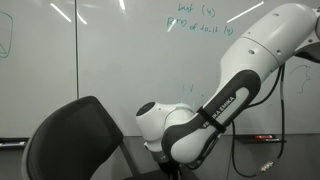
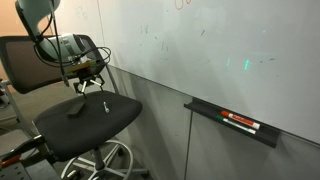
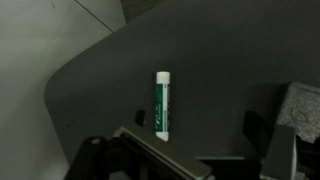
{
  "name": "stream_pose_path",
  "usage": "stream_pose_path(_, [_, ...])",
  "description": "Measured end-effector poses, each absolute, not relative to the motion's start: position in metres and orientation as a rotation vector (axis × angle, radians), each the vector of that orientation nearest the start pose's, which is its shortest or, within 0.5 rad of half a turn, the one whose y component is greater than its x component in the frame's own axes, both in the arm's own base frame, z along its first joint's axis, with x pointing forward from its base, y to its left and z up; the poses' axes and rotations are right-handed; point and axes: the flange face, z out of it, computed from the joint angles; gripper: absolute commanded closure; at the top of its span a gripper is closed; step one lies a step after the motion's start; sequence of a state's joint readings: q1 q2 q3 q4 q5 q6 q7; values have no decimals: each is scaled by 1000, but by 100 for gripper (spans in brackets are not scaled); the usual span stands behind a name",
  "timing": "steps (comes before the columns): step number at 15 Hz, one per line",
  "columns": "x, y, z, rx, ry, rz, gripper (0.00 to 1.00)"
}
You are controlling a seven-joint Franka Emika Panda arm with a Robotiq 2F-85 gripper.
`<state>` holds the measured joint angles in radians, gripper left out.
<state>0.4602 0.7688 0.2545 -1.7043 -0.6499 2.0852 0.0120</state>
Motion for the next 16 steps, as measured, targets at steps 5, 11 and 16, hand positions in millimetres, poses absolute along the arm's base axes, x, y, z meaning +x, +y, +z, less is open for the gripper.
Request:
stream_pose_path(5, [473,405,127,-2966,-1807,411,0])
stream_pose_path(11, [453,409,114,-2950,-1733,486,0])
stream_pose_path(16, [443,415,105,-2952,-1669,496,0])
